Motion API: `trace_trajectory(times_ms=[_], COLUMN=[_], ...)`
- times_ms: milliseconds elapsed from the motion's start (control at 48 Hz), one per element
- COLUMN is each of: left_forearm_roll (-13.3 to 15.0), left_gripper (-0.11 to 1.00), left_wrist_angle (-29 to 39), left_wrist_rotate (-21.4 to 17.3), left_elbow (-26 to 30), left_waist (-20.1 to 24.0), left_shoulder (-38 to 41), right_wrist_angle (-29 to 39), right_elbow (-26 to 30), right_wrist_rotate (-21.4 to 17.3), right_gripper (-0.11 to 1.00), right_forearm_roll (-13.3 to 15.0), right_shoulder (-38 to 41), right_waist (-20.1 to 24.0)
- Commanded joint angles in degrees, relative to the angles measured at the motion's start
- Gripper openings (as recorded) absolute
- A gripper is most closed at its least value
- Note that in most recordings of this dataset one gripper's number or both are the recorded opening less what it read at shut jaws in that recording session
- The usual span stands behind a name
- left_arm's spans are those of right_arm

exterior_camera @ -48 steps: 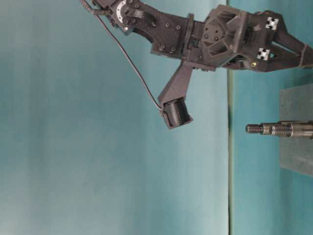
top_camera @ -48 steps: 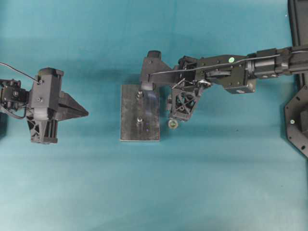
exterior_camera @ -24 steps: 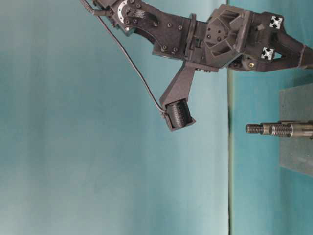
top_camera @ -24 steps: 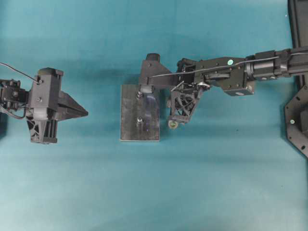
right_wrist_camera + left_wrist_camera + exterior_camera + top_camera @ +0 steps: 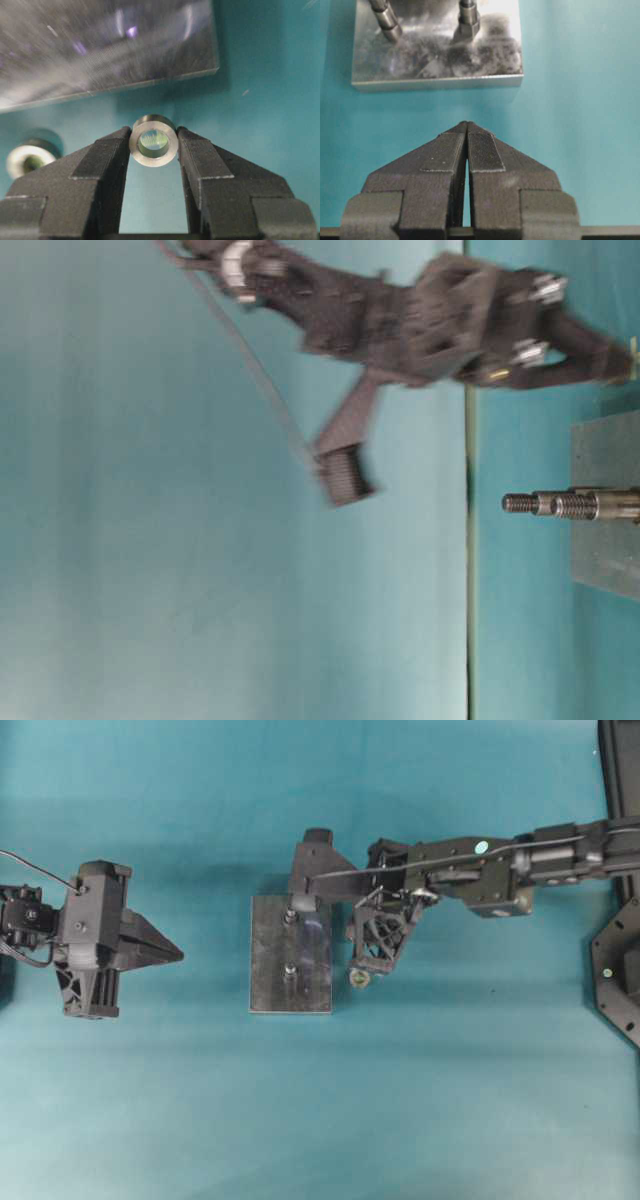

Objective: Insert the washer onto the shaft.

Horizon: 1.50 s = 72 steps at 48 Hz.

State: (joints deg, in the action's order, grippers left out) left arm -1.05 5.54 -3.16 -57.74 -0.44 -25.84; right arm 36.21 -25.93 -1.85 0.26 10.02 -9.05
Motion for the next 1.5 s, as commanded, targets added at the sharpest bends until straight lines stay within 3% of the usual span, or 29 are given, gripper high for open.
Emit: trace_trajectory(times_ms=[0, 208, 521, 1479], left_forearm_roll=[-0.18, -0.18, -0.18, -0.18], left_gripper=[0.0, 0.0, 0.0, 0.0], left_wrist_angle=[-0.79, -0.88, -1.14, -2.11], left_wrist_rotate=[0.0, -0.09, 0.0, 0.0], left_elbow=[0.53, 0.44, 0.44, 0.18], left_waist=[0.0, 0.0, 0.0, -0.09], left_shoulder=[-0.44, -0.35, -0.35, -0.53], right_wrist_angle=[1.85, 7.12, 8.53, 9.23], right_elbow=[2.81, 7.38, 14.24, 18.98], right_wrist_rotate=[-0.09, 0.44, 2.29, 5.54], right_gripper=[0.34, 0.34, 0.34, 0.34], right_forearm_roll=[0.09, 0.09, 0.09, 0.09], right_shoulder=[-3.87, -4.75, -3.96, 3.6], right_waist=[0.09, 0.44, 1.58, 1.58])
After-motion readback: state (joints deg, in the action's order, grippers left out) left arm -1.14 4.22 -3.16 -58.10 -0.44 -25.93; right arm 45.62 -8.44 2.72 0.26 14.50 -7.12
